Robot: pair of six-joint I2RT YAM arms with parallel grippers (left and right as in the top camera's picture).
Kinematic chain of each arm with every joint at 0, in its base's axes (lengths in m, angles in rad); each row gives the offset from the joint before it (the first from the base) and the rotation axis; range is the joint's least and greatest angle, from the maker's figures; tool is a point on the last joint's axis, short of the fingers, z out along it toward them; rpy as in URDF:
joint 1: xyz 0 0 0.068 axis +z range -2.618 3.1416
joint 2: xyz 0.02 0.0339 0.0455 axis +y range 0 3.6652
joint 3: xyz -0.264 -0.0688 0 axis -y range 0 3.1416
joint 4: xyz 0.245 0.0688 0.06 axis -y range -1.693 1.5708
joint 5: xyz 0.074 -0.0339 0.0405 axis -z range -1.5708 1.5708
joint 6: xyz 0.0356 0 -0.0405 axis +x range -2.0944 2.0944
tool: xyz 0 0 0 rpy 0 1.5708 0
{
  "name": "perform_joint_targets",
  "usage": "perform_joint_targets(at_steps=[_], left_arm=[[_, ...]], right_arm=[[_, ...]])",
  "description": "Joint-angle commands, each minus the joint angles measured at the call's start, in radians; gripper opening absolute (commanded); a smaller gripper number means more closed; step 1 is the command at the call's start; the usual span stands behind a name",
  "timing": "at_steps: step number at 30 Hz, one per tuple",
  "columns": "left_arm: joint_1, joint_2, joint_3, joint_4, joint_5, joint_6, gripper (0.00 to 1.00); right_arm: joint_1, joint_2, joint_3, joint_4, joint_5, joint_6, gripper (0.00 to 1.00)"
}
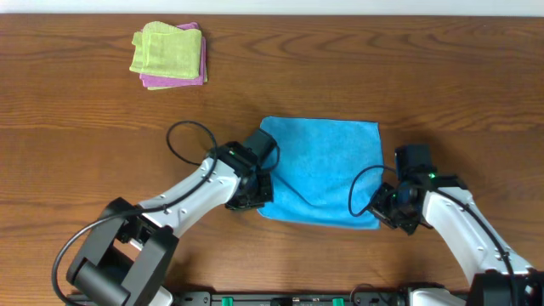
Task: Fold the cloth
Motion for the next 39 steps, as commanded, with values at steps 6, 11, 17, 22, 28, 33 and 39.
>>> perform_joint_targets(at_steps=[6,11,17,22,28,33,39], left_arm=[[0.025,0.01,0.047,-0.003,-0.021,0.015,0.06],[0.024,0.01,0.047,-0.003,-0.021,0.015,0.06],[0.024,0.01,0.047,-0.003,-0.021,0.015,0.06],[0.024,0.01,0.047,-0.003,-0.02,0.015,0.06],[0.013,0.01,0.047,-0.003,-0.02,0.015,0.06],[-0.011,0.01,0.047,-0.003,-0.021,0.015,0.06],[-0.032,0.01,0.047,-0.003,-0.021,0.015,0.06]], right_arm=[[0.009,0.003,0.041,-0.007,0.063,-0.019,0.02],[0.009,0.003,0.041,-0.006,0.063,-0.019,0.02],[0.009,0.003,0.041,-0.007,0.059,-0.018,0.06],[0.009,0.003,0.041,-0.011,0.054,-0.018,0.74],[0.01,0.003,0.041,-0.074,-0.026,-0.018,0.71],[0.01,0.003,0.039,-0.065,-0.019,-0.011,0.63],[0.01,0.003,0.039,0.053,-0.064,-0.007,0.07]])
